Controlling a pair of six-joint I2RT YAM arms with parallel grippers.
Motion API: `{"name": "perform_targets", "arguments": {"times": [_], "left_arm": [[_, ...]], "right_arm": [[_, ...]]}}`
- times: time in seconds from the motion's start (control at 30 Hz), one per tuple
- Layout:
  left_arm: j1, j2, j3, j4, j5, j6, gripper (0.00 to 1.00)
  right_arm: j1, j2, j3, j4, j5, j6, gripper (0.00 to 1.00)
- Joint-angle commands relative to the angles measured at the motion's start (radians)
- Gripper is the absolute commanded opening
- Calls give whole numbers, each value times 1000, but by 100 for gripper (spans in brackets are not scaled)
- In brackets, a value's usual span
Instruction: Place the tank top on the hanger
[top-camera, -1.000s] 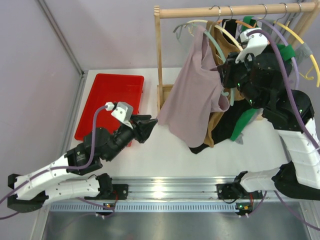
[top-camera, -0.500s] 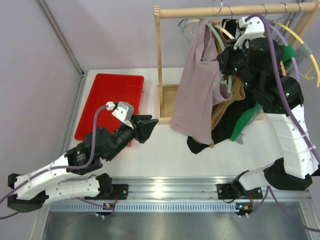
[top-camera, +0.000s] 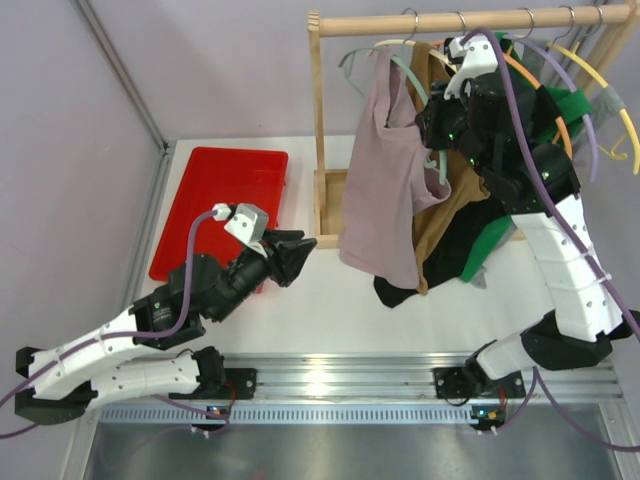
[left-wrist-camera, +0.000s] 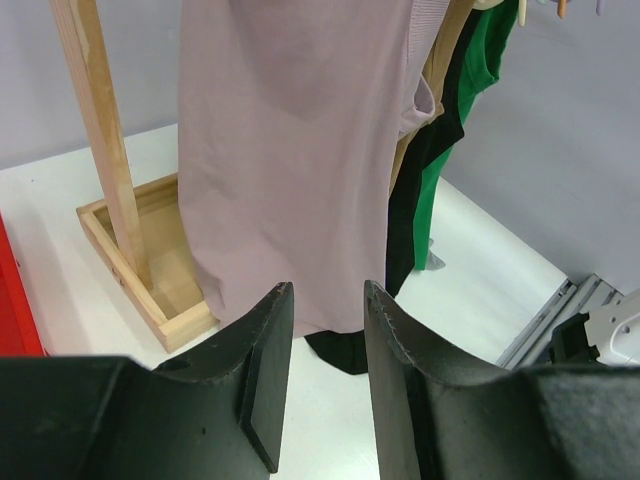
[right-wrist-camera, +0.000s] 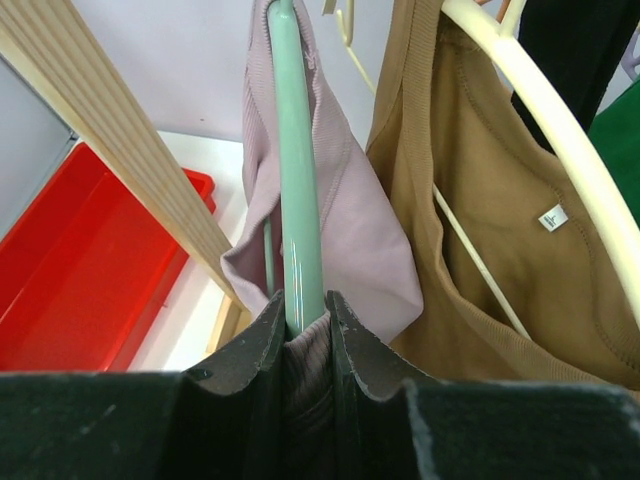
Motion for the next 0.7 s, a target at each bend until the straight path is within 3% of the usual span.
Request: {"name": "perform_targets", "arguments": {"times": [0.0, 0.67], "left_arm": [[-3, -6, 30, 7, -1, -9, 39], [-3, 3, 15, 23, -6, -17, 39]], "right_arm": [[-9, -47, -5, 128, 2, 16, 1], [-9, -159, -137, 166, -14, 20, 55]]}}
